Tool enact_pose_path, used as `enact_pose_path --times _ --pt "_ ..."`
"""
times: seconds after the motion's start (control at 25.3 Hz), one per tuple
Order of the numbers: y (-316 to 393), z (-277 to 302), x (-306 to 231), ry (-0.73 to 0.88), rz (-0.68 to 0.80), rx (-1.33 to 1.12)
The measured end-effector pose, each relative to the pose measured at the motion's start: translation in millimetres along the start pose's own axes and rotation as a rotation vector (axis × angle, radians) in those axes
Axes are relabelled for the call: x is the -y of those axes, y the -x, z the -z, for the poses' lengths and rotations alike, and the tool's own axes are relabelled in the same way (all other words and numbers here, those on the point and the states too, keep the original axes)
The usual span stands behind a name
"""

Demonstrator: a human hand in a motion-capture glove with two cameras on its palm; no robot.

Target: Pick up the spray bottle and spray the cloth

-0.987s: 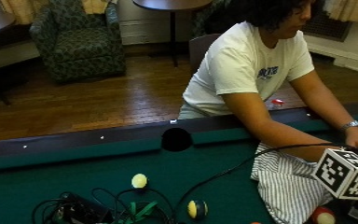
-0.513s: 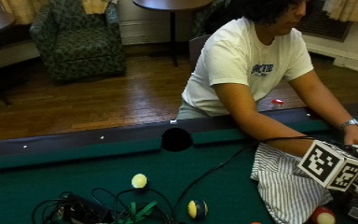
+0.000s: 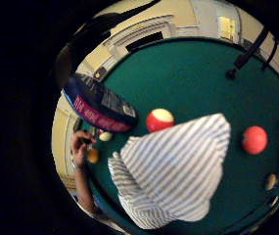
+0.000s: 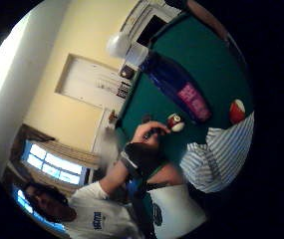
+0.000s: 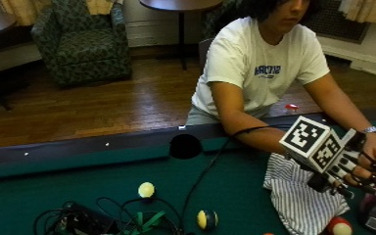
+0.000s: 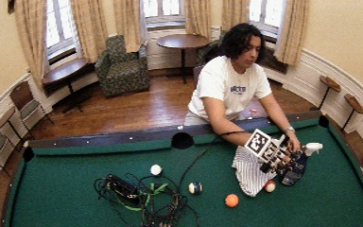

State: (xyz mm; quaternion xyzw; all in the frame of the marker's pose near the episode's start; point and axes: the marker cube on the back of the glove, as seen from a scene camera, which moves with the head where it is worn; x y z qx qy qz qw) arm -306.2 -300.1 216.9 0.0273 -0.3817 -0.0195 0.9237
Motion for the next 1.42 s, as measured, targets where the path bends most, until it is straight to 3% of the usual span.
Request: enact_pose_path --times 0.47,0.67,1.42 --pt "-13.9 62.5 -66.7 0.053 0.155 -0.287" --pt "-18.3 76.0 -90.6 0.18 0.192 -0.392" --pt "11.1 105.8 -117.3 0.297 0.215 -0.415"
